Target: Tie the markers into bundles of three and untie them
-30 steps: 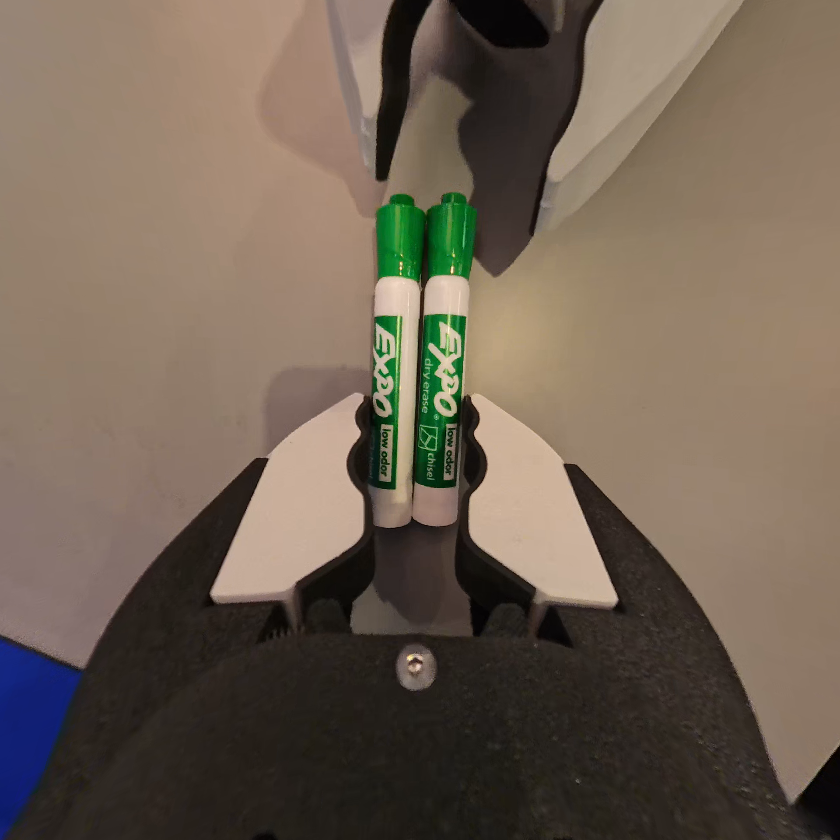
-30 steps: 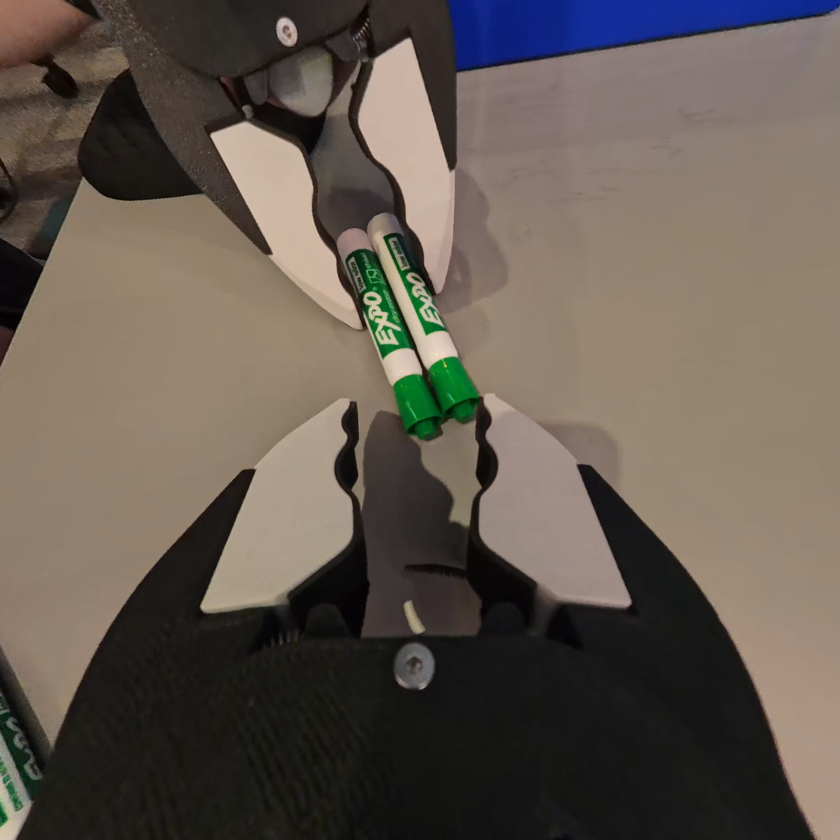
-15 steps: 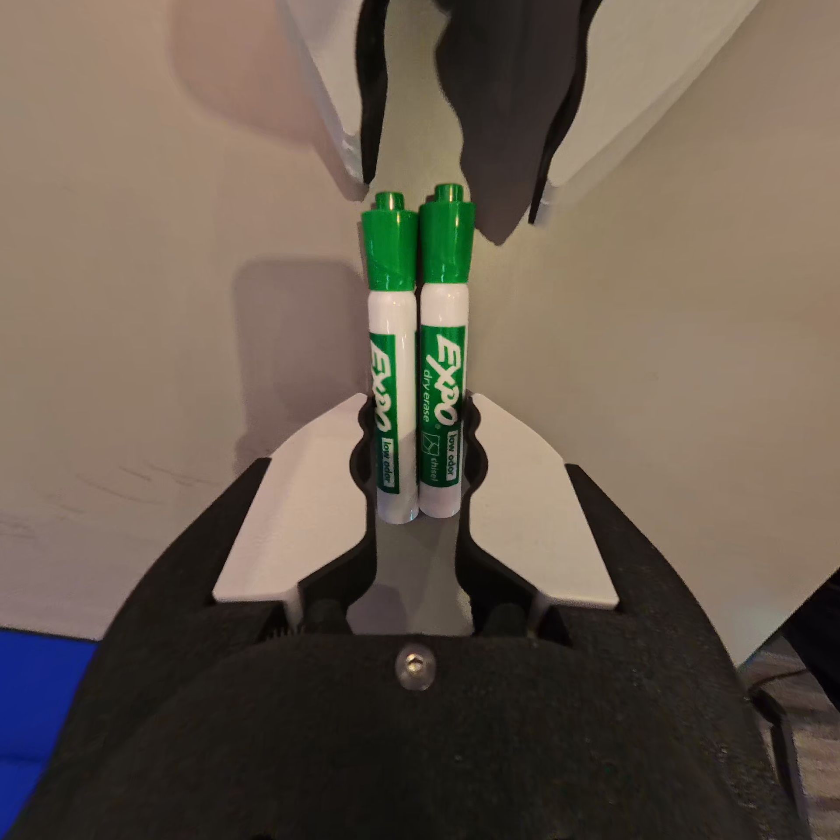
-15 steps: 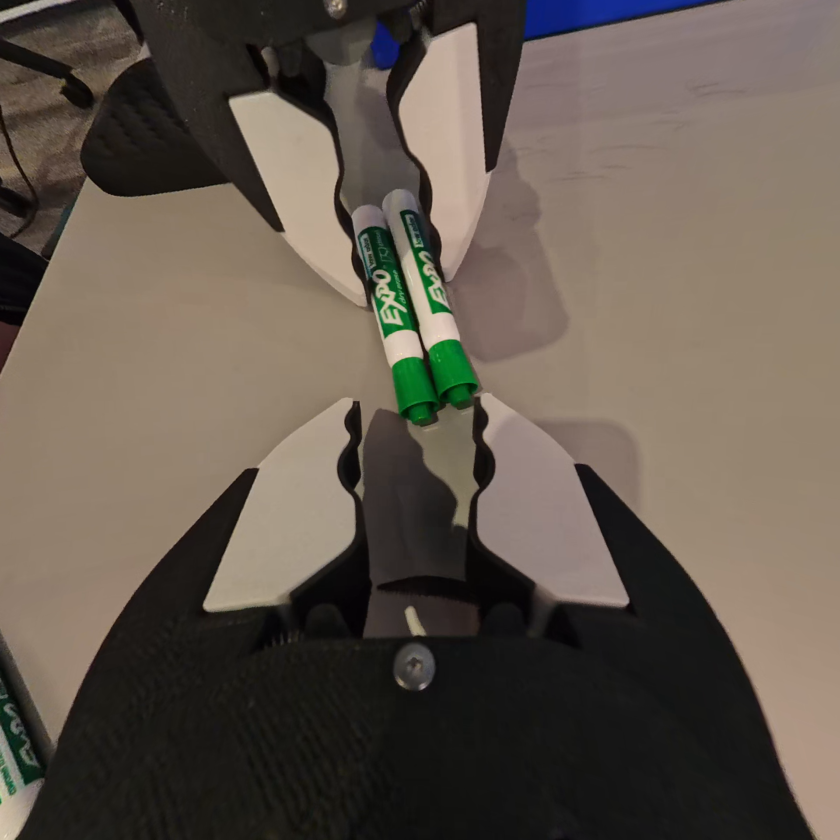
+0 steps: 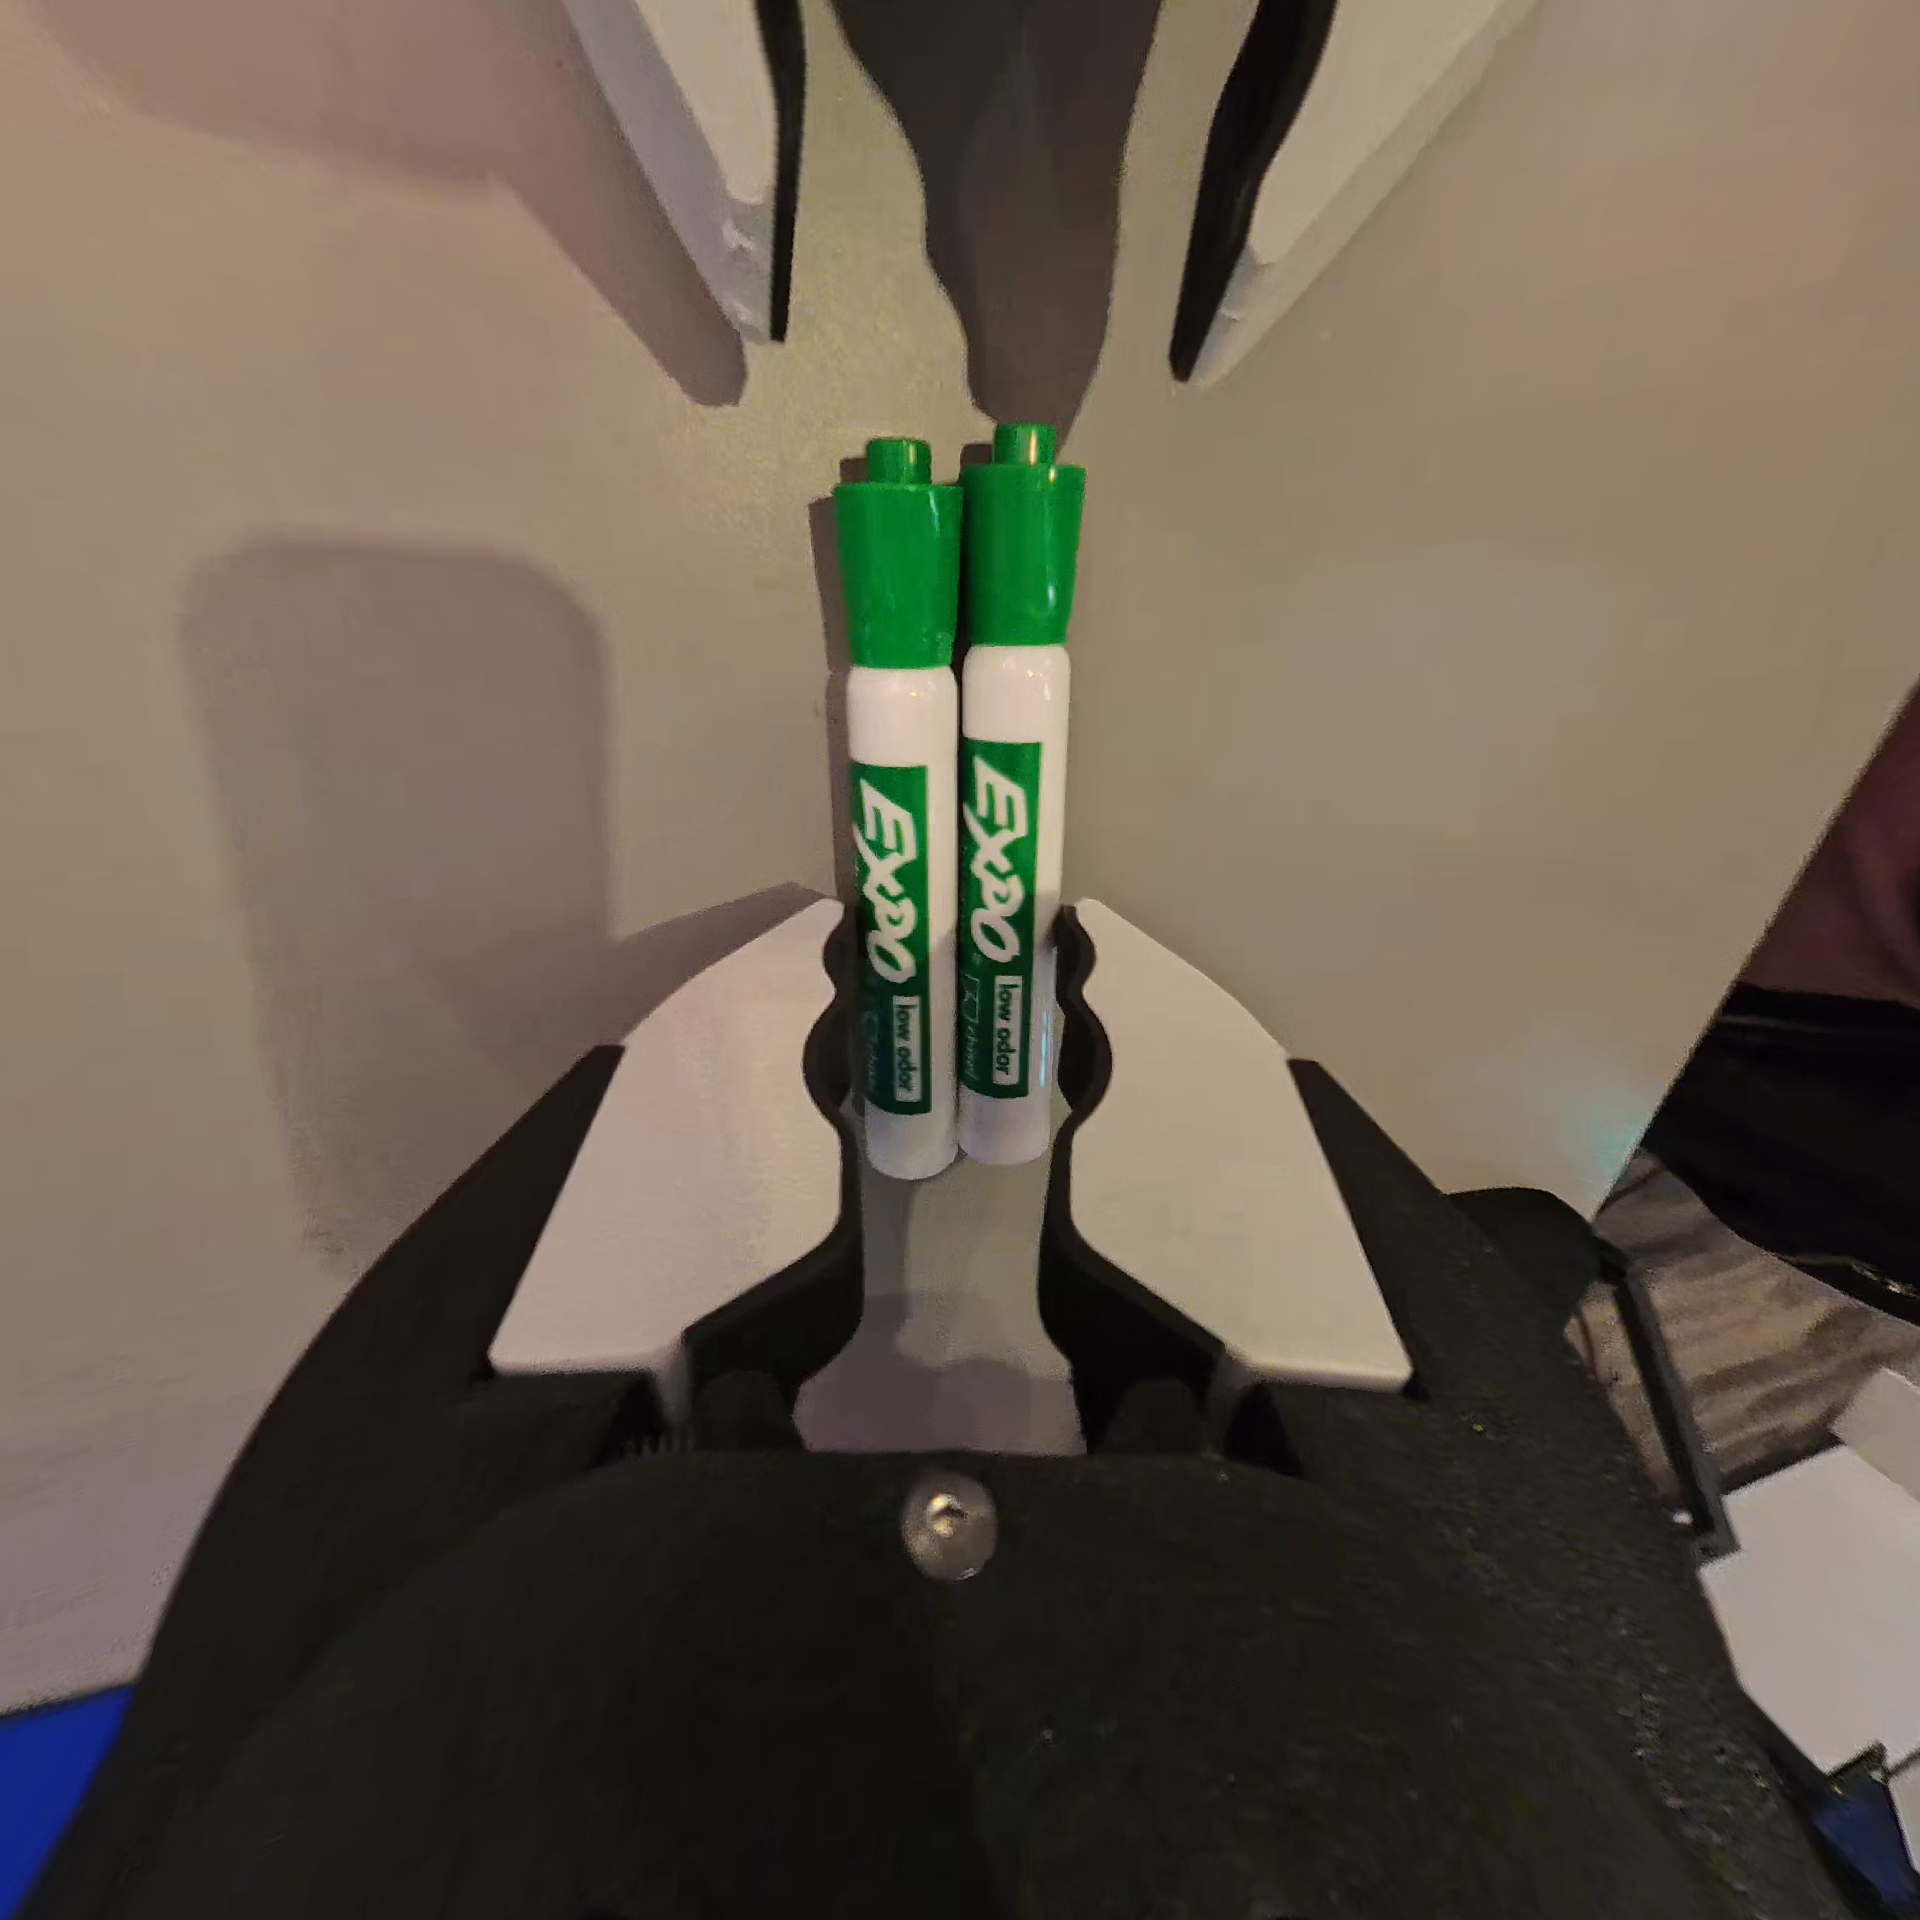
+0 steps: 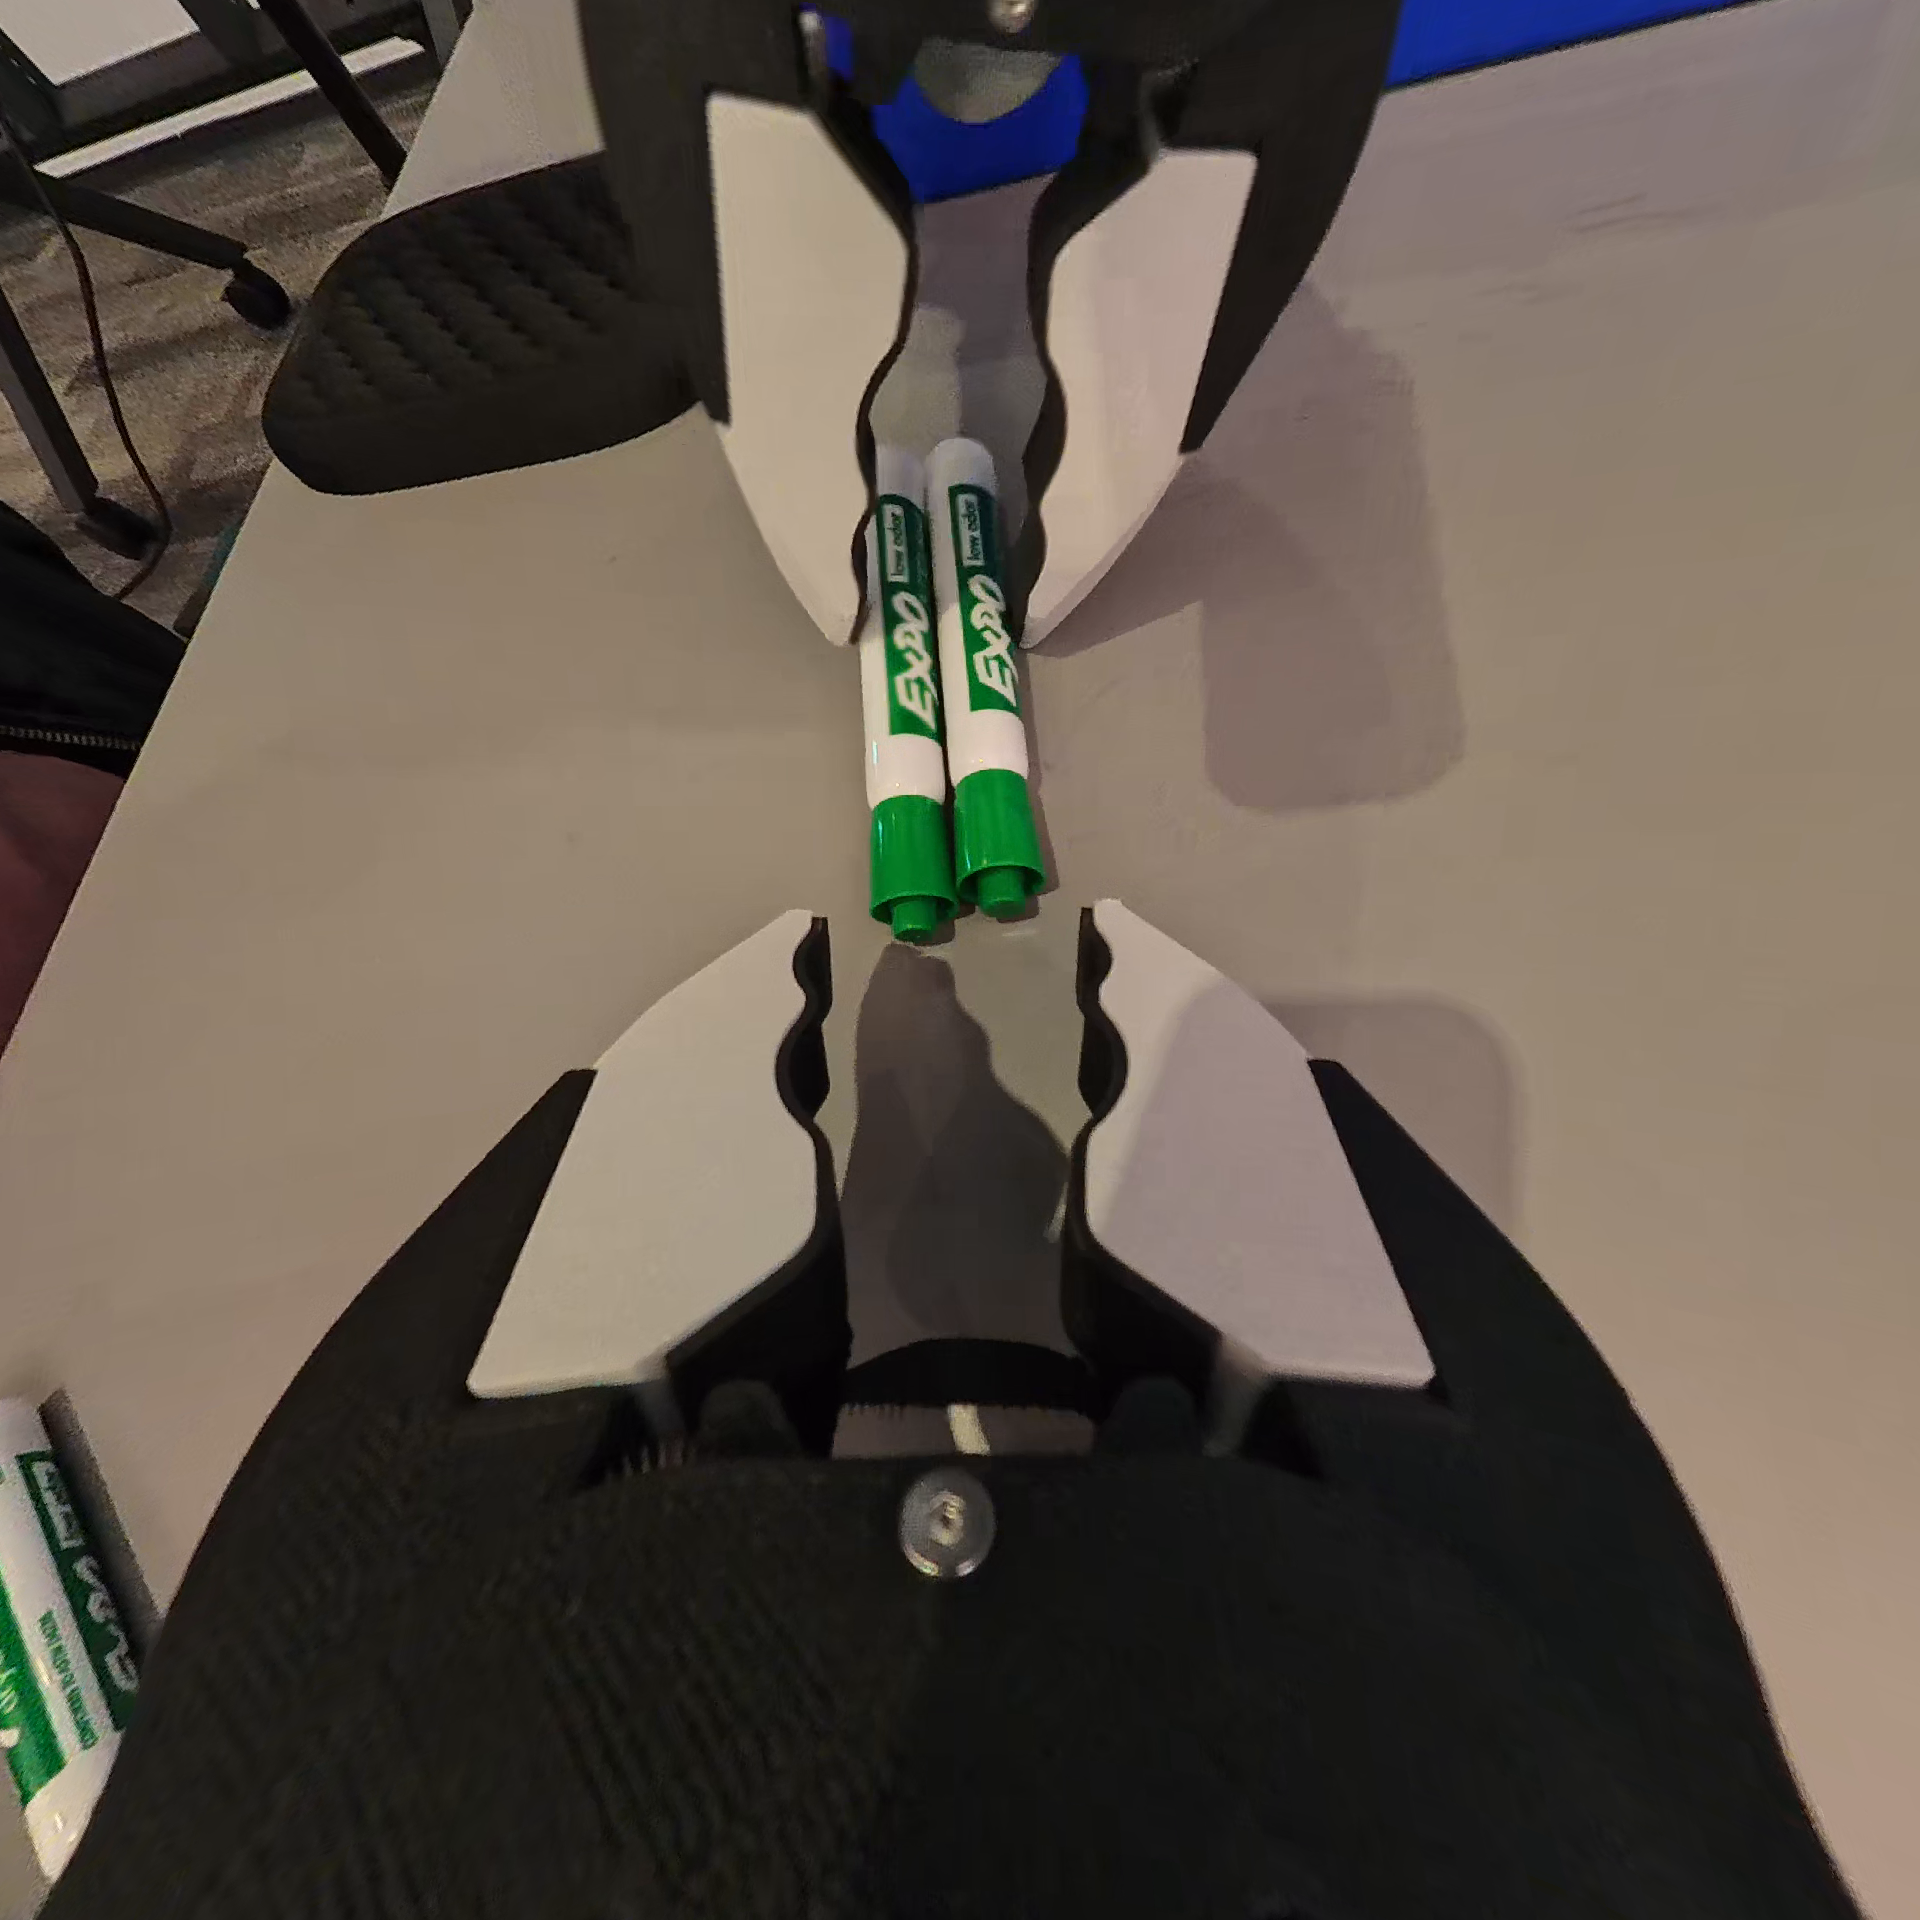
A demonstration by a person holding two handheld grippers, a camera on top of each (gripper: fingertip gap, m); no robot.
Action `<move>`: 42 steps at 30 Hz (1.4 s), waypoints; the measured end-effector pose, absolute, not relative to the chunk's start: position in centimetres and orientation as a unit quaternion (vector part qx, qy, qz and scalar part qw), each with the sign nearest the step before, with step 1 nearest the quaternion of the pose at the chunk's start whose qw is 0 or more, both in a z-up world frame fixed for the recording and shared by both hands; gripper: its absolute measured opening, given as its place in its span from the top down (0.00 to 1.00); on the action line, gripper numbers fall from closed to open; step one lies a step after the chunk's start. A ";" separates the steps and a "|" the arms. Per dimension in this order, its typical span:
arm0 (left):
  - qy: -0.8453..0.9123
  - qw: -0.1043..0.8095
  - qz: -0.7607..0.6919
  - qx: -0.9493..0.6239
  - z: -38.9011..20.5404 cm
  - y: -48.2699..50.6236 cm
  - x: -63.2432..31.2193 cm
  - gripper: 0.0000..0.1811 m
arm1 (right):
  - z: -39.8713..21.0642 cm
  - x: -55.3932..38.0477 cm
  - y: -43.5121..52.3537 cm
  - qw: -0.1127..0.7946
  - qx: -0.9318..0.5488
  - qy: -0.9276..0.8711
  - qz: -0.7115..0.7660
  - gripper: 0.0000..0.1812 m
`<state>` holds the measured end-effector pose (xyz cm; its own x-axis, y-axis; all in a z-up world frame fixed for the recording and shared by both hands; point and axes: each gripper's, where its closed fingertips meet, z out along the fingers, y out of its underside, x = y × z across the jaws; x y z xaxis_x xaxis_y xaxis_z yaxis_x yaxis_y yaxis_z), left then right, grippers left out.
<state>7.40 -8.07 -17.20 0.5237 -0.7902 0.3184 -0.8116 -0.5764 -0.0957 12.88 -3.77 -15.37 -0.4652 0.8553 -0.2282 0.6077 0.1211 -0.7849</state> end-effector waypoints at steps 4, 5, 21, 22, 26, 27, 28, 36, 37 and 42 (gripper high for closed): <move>-0.432 0.037 0.228 0.872 -16.9 -7.9 7.4 0.80 | -15.2 12.8 -3.9 0.140 -0.496 -0.734 0.443 0.74; -0.426 0.037 0.229 0.874 -16.9 -7.9 7.4 0.80 | -15.2 12.8 -4.0 0.139 -0.495 -0.735 0.443 0.74; -0.475 -0.007 0.076 0.877 -17.9 -8.2 7.2 0.90 | -15.2 12.8 -4.6 0.138 -0.489 -0.738 0.444 0.74; -0.475 -0.011 0.067 0.877 -17.9 -8.2 7.2 0.90 | -15.2 12.8 -4.6 0.138 -0.489 -0.738 0.443 0.74; -0.479 -0.013 0.000 0.878 -18.1 -8.3 7.3 0.90 | -15.1 12.6 -4.5 0.136 -0.489 -0.738 0.446 0.75; -0.481 -0.010 -0.011 0.877 -18.0 -8.2 7.3 0.90 | -15.0 12.6 -4.5 0.135 -0.489 -0.737 0.446 0.75; -0.479 -0.009 -0.014 0.877 -18.0 -8.2 7.4 0.90 | -15.0 12.7 -4.4 0.135 -0.489 -0.736 0.447 0.75; -0.418 -0.073 0.025 0.905 -17.9 -7.3 7.7 0.90 | -13.4 13.0 -3.9 0.145 -0.485 -0.713 0.486 0.78; -0.408 -0.096 0.032 0.907 -17.7 -6.9 8.0 0.90 | -13.2 12.9 -3.7 0.152 -0.484 -0.712 0.486 0.78; -0.359 -0.197 0.115 0.905 -16.0 -5.6 10.5 0.90 | -11.8 13.2 -2.8 0.177 -0.481 -0.701 0.496 0.78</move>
<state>10.50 -5.55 -16.04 0.7152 -0.6957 0.0668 -0.6048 -0.6640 -0.4396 13.16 -2.79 -11.77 -0.4744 0.8498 -0.2296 0.4985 0.0443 -0.8658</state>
